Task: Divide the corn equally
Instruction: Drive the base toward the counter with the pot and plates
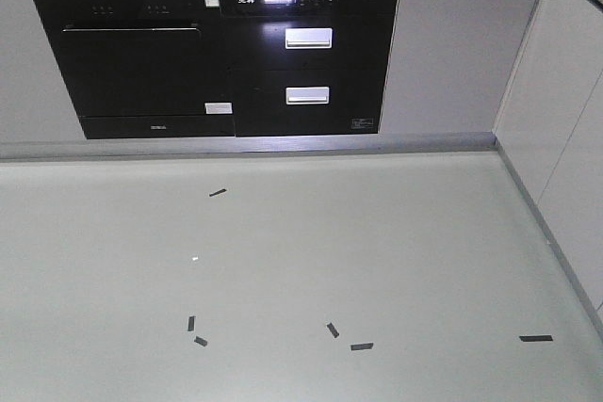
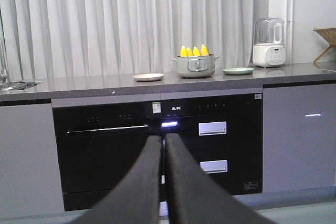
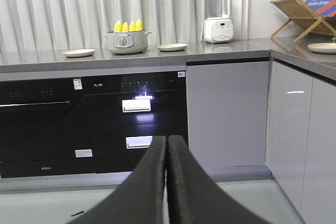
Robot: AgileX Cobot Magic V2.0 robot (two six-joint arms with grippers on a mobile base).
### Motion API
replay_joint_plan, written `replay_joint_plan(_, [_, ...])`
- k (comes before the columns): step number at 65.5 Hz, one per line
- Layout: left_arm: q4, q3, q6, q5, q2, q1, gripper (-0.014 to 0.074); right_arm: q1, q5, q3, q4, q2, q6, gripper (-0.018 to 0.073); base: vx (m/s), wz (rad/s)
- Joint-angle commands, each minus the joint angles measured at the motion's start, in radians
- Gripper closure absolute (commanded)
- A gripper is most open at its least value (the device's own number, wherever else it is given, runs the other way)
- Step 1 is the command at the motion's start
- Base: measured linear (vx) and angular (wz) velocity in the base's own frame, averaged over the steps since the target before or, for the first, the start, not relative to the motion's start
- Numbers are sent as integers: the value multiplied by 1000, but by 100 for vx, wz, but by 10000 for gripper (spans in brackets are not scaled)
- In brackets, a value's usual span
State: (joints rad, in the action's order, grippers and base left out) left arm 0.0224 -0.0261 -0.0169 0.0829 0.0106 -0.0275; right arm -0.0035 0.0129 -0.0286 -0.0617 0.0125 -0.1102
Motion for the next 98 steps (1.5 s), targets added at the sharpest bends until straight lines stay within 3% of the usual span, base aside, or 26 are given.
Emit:
replay_joint_plan(1, [-10,-15,-2,78,17,0,603,-5,-75,-8,-4,3,-1,570,0,0])
replay_joint_plan(98, [-10,-15,-2,78,17,0,603,-5,-75,-8,-4,3,-1,570,6,3])
